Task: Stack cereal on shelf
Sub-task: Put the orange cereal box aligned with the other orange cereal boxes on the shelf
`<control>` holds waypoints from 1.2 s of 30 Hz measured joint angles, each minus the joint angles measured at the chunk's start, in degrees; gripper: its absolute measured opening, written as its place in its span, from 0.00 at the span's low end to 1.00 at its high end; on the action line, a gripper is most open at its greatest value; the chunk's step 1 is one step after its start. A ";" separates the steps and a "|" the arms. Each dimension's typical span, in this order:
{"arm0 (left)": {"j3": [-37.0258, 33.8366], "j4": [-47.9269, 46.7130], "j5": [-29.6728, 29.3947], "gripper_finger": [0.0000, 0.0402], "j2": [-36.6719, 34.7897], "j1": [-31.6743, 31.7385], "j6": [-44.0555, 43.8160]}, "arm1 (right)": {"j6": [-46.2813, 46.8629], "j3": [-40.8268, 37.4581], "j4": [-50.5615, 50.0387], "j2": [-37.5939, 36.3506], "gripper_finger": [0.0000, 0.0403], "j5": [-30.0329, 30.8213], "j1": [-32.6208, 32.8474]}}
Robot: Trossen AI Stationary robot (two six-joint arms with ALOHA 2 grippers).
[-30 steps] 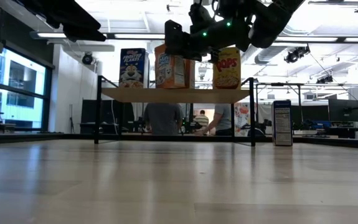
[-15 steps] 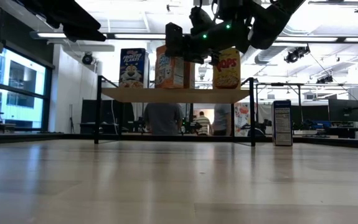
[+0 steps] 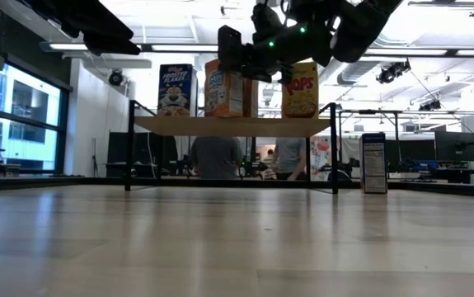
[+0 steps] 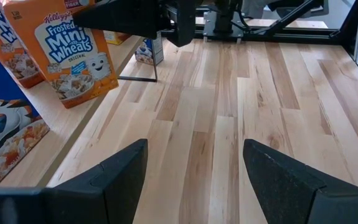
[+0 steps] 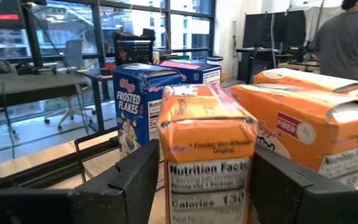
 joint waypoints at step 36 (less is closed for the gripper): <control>0.00 0.00 0.00 0.64 -0.02 0.01 -0.01 | -0.14 -0.02 -0.50 -0.55 0.53 10.51 4.10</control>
